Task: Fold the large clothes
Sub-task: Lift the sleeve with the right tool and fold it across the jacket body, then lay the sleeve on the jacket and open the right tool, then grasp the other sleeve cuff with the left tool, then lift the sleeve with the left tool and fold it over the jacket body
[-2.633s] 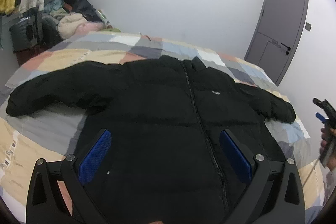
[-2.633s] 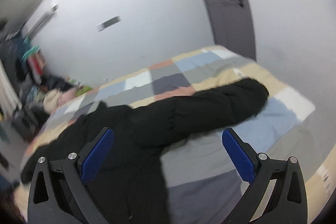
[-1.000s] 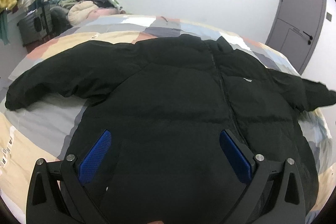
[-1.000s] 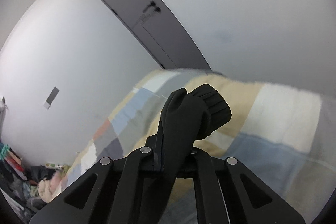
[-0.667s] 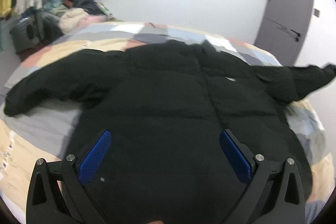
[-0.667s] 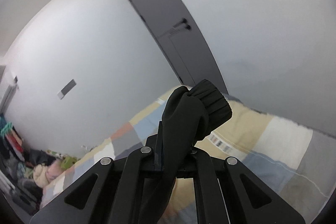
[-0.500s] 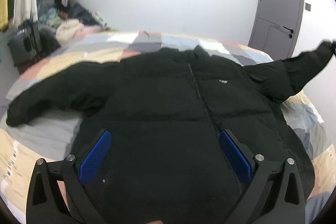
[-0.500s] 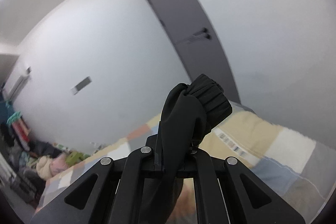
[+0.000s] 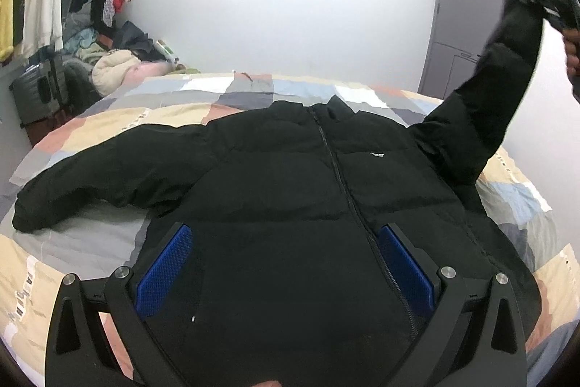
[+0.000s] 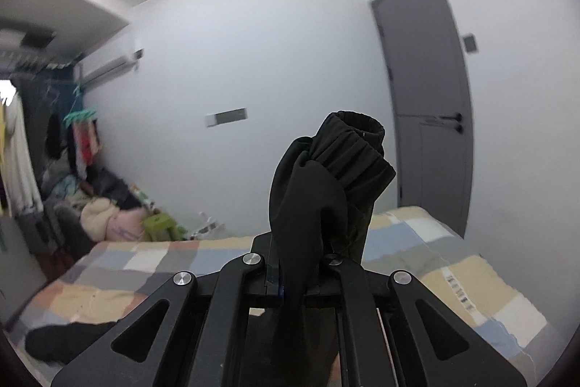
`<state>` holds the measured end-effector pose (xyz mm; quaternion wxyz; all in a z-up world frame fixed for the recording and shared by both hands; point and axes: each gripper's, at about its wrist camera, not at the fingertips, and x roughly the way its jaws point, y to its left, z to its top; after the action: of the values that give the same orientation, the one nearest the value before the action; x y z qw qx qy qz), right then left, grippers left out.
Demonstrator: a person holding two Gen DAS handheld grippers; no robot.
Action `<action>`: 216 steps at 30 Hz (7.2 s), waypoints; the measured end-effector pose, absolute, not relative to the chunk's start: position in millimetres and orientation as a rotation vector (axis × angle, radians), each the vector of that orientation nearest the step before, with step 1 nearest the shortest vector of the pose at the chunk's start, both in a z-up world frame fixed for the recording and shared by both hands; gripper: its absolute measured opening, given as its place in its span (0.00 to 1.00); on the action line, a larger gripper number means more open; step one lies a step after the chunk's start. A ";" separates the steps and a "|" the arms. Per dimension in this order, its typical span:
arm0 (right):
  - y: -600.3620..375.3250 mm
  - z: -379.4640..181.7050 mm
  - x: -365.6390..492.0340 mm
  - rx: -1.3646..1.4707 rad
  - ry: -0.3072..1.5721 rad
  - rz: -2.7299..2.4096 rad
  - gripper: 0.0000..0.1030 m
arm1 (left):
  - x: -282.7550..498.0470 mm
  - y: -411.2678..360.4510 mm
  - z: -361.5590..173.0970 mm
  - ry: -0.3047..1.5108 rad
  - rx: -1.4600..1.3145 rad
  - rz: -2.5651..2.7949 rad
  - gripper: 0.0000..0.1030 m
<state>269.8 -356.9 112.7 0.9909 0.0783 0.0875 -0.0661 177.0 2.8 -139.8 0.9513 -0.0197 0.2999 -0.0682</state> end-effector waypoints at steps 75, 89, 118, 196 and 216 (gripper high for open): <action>-348.0 -213.4 303.3 0.142 0.889 -0.038 0.62 | 184.2 34.1 -162.3 0.633 -0.104 -0.161 1.00; -348.4 -200.8 307.1 0.095 0.716 -0.058 0.19 | 191.4 17.8 -172.2 0.651 -0.071 -0.136 1.00; -319.6 -127.5 234.2 0.246 0.599 0.023 0.32 | 172.4 22.3 -161.3 0.611 -0.086 -0.173 1.00; -202.2 -127.0 122.1 0.186 0.614 0.075 0.95 | 247.7 448.4 -299.5 0.407 -1.240 0.465 0.85; -195.2 -124.0 129.1 0.110 0.585 0.058 0.95 | 263.0 450.3 -230.9 0.489 -0.861 0.483 0.07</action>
<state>129.1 -195.2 -124.0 0.9557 0.0544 0.2879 0.0286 263.0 450.3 -230.9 0.8522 -0.4089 0.2323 0.2292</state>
